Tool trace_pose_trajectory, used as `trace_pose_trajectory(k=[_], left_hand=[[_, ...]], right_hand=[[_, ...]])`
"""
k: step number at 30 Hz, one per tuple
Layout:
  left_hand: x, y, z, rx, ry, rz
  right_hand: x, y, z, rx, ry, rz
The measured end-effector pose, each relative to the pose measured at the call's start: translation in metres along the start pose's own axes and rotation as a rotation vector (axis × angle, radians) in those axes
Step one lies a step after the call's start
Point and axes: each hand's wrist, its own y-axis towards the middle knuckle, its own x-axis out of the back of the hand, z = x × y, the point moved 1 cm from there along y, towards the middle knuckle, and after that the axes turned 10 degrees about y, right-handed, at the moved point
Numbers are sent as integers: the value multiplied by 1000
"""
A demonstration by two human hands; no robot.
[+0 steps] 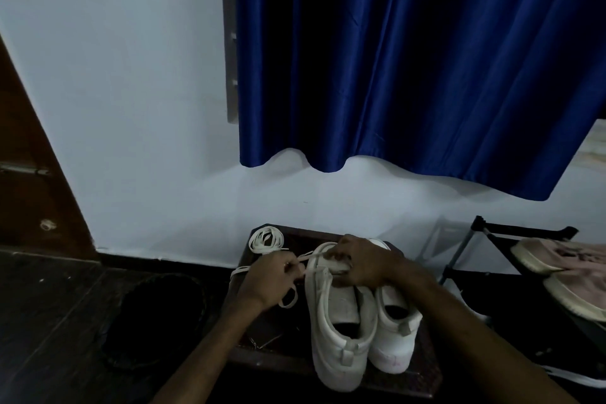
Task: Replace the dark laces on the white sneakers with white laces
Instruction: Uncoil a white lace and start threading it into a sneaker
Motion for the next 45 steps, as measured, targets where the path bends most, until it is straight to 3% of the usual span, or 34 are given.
trace_pose_trajectory(k=[3,5,7,9,11,13,18,22,26,33,36,38,41,45], left_hand=[[16,0,11,252,-356,-121],[17,-3,15,339,-500,-184],[13,-8,16,294,-420,-159],[3,-13,10,221,-410,-76],[-9,-12,0,158,-472,-30],[-17,-10,-12,84,-466,-29],[-32,-8,-18,-7,-319,34],[-34,-12,-22,88,-206,58],[-37,-13,-16,224,-309,90],[-32,-12,-16,187,-319,68],[-30,-8,-15,170,-246,35],[-30,-6,-14,170,-208,1],[-27,-4,-13,168,-271,-61],[-8,-4,-14,335,-677,-143]], right_hand=[[2,1,-3,-53,43,116],[3,-2,-2,-51,42,76],[3,-5,1,-26,140,-102],[7,-10,3,-66,295,-412],[11,-18,5,-207,185,-582],[6,-29,7,-290,58,-495],[-27,-44,17,-174,215,-269],[-29,-52,11,-202,218,-330],[-33,-50,7,-186,286,-385],[-25,-46,-7,-264,384,-327],[-11,-43,8,-277,15,-450],[-7,-35,14,-239,-44,-448],[-11,-24,3,-207,166,-196],[-18,-21,-15,-170,171,-169]])
